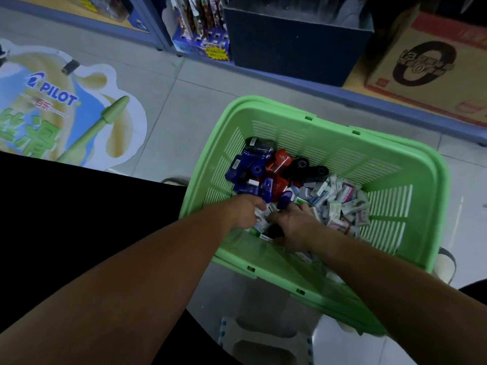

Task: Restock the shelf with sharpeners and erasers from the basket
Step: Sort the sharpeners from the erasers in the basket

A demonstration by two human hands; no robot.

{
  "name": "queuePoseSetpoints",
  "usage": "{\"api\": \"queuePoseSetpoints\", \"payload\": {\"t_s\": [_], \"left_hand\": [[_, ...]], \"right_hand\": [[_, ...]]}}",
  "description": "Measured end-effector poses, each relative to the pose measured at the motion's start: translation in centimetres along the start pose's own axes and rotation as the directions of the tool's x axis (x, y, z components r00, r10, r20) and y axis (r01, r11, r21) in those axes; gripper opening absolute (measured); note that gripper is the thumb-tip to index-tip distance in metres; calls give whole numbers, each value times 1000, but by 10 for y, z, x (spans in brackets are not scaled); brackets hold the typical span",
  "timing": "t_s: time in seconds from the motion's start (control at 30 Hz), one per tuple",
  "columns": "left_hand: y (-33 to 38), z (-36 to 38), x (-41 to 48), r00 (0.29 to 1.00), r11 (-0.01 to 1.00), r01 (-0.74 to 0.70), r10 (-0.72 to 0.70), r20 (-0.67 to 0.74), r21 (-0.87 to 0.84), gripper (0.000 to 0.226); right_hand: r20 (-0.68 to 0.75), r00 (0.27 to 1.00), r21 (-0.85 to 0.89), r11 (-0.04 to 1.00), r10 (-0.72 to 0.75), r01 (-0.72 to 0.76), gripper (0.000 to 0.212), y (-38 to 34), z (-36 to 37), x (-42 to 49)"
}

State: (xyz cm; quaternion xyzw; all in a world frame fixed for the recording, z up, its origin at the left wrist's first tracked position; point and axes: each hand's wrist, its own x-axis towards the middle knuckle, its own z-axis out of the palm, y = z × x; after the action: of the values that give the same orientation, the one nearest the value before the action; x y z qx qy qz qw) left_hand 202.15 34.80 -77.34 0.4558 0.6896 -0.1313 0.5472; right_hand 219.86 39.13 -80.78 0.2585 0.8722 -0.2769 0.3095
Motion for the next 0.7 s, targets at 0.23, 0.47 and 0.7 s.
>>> {"api": "queuePoseSetpoints", "payload": {"t_s": [0.23, 0.47, 0.7], "left_hand": [[6, 5, -13, 962, 933, 59, 42, -270, 355, 34], [0, 11, -9, 999, 866, 39, -17, -47, 499, 81], [0, 22, 5, 996, 861, 78, -45, -77, 503, 92]], "right_hand": [[54, 996, 226, 971, 65, -76, 50, 2, -10, 4], [17, 996, 649, 757, 83, -75, 19, 8, -43, -12], [-445, 836, 792, 577, 322, 199, 23, 8, -106, -18]]}}
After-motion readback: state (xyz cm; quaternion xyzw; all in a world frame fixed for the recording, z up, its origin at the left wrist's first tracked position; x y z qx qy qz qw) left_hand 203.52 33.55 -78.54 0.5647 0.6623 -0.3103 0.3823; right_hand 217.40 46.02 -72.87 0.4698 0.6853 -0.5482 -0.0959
